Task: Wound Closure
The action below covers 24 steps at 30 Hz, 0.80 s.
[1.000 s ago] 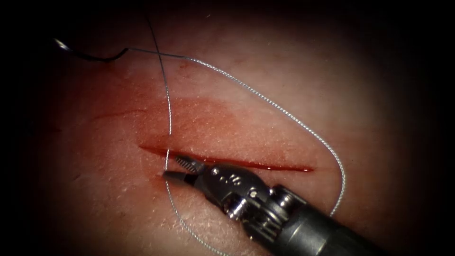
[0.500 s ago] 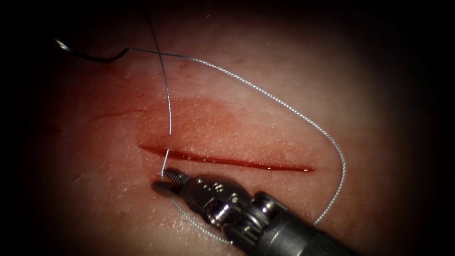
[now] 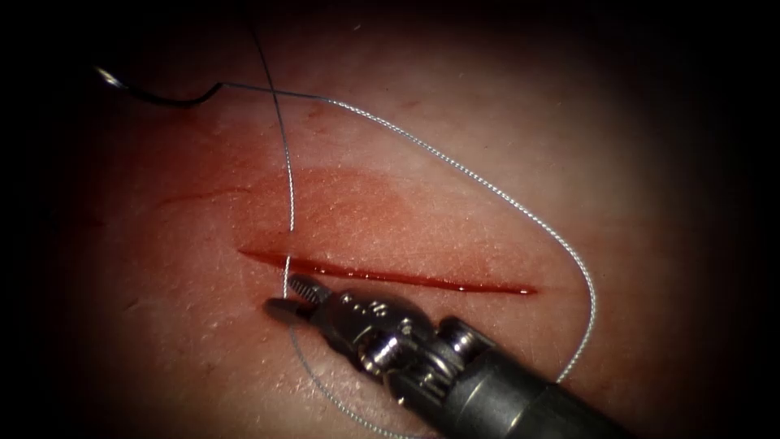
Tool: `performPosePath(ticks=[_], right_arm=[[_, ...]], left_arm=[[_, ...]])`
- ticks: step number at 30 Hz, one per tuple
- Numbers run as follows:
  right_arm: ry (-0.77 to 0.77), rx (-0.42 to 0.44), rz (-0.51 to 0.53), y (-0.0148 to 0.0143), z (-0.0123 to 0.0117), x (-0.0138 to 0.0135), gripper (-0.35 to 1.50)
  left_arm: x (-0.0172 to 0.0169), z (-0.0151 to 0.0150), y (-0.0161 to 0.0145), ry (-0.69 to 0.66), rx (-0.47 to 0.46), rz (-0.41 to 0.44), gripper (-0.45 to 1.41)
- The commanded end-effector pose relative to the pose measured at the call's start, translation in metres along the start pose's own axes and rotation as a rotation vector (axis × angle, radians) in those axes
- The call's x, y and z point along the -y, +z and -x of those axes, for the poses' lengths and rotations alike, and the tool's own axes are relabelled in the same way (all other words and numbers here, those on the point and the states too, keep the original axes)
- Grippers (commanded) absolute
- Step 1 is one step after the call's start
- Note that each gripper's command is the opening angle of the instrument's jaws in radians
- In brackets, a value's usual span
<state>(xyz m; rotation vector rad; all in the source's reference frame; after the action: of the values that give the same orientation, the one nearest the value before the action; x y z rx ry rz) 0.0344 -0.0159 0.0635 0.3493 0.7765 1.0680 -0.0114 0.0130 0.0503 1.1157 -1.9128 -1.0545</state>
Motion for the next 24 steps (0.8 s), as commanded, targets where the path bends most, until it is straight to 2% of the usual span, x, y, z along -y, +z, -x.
performPosePath(ticks=[1, 4, 11, 16, 18, 20, 24], right_arm=[[-0.006, -0.003, 0.002, 0.0001, -0.0012, -0.0001, -0.08], [-0.008, 0.006, 0.009, 0.0001, -0.0012, -0.0005, -0.35], [-0.007, 0.028, 0.009, -0.0012, -0.0015, -0.0002, -0.35], [0.007, 0.025, 0.023, -0.0057, -0.0026, -0.0005, -0.35], [0.033, 0.023, 0.045, -0.0089, -0.0034, -0.0018, -0.35], [0.039, 0.020, 0.055, -0.0099, -0.0036, -0.0023, -0.35], [0.088, -0.002, 0.128, -0.0163, -0.0051, -0.0077, -0.35]], left_arm=[[0.0003, 0.0010, 0.0009, 0.006, 0.002, -0.007, -0.45], [0.0003, 0.0010, 0.0009, 0.006, 0.002, -0.007, -0.45], [0.0003, 0.0010, 0.0009, 0.007, 0.002, -0.007, -0.45], [0.0003, 0.0010, 0.0009, 0.007, 0.002, -0.007, -0.45], [0.0003, 0.0010, 0.0009, 0.007, 0.002, -0.007, -0.45], [0.0003, 0.0010, 0.0009, 0.007, 0.002, -0.007, -0.45], [0.0003, 0.0010, 0.0009, 0.007, 0.002, -0.007, -0.45]])
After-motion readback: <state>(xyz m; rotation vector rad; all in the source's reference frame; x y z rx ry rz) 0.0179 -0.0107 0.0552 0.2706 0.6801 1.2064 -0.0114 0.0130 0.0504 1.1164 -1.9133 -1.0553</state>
